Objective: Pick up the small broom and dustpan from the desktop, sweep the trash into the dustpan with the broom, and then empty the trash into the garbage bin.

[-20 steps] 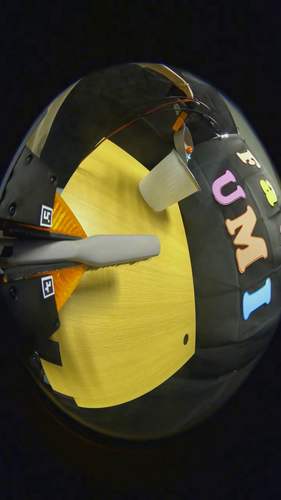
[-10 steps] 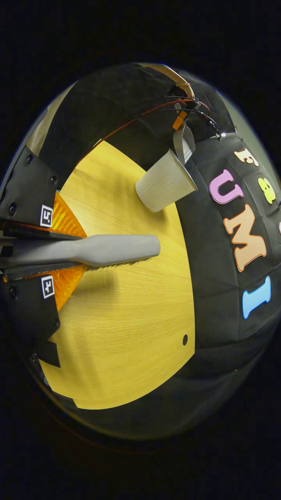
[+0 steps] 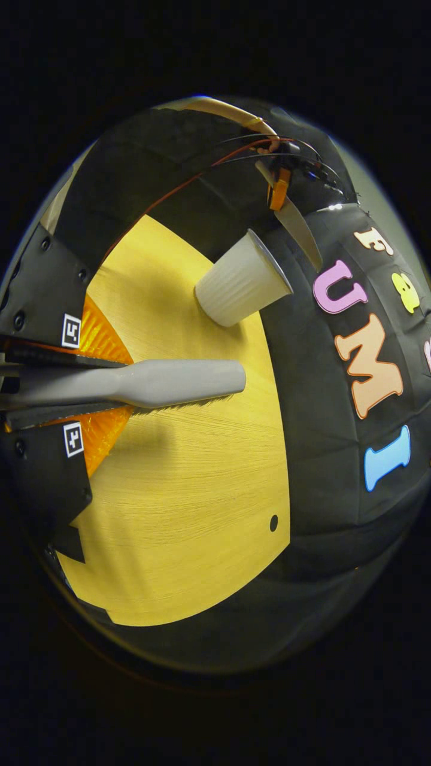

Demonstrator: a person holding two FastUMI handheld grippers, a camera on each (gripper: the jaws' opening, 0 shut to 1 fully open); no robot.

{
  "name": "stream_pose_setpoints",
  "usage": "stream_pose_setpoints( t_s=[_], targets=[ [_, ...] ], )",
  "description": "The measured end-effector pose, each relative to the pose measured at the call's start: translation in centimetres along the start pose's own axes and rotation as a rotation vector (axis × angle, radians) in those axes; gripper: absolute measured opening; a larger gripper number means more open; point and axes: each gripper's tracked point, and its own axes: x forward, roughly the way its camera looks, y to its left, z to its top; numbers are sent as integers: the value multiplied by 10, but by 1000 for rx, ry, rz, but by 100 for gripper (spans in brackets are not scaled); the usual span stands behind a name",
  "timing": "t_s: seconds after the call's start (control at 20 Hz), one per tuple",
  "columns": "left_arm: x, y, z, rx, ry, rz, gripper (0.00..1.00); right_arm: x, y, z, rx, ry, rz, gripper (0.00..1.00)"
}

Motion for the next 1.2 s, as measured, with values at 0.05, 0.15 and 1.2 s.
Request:
stream_pose_setpoints(
  t_s=[0.05, 0.15, 1.2],
  targets=[
    [-9, -17, 0, 15, -30, -39, 27, -5, -3, 0, 18, -15, -2, 31],
    [-20, -57, 4, 34, -82, -135, 28, -17, -12, -1, 56, -42, -5, 31],
    [94, -197, -274, -115, 251, -144, 29, 45, -19, -82, 106, 72, -185, 31]
  ],
)
